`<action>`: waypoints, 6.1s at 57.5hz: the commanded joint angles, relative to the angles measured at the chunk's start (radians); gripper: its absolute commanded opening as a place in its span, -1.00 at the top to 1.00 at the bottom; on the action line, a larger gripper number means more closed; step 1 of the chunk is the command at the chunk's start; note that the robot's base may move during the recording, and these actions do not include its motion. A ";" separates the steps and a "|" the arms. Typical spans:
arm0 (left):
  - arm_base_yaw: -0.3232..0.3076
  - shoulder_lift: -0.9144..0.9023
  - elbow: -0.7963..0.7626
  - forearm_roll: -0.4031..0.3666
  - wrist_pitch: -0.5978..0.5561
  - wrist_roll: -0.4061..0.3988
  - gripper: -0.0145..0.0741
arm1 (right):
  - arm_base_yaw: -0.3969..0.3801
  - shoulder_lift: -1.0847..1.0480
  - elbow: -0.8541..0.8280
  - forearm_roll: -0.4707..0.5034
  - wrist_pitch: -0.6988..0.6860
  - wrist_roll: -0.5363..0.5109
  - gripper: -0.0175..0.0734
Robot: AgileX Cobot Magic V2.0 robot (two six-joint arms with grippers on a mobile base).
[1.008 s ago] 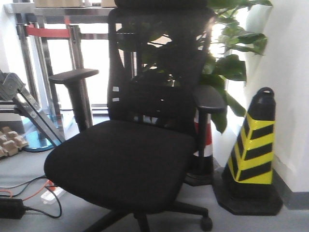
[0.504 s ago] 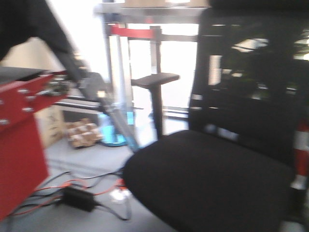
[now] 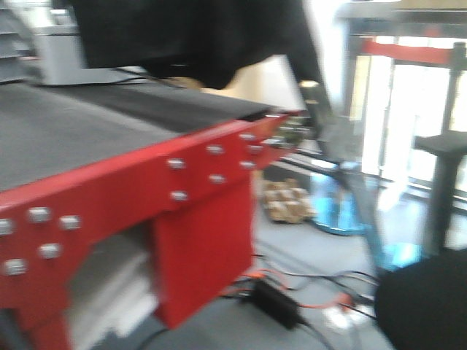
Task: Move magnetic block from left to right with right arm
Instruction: 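Turn the base past the chair toward the second table, then drive up to the second table and stop at its edge, then lower the red cube onto the carpet with the right gripper, then open the right gripper and raise it away from the cube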
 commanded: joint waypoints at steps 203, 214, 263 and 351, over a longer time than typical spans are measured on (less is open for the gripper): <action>0.001 -0.010 0.008 -0.007 -0.087 0.000 0.96 | 0.281 0.440 -0.278 0.020 0.158 0.111 0.13; 0.001 -0.010 0.008 -0.007 -0.087 0.000 0.96 | 0.441 0.670 -0.373 -0.003 0.288 0.238 0.13; 0.001 -0.010 0.008 -0.007 -0.087 0.000 0.96 | 0.757 1.668 -1.309 0.074 0.987 0.602 0.13; 0.001 -0.010 0.008 -0.007 -0.087 0.000 0.96 | 0.548 1.076 -0.806 0.013 0.563 0.111 0.55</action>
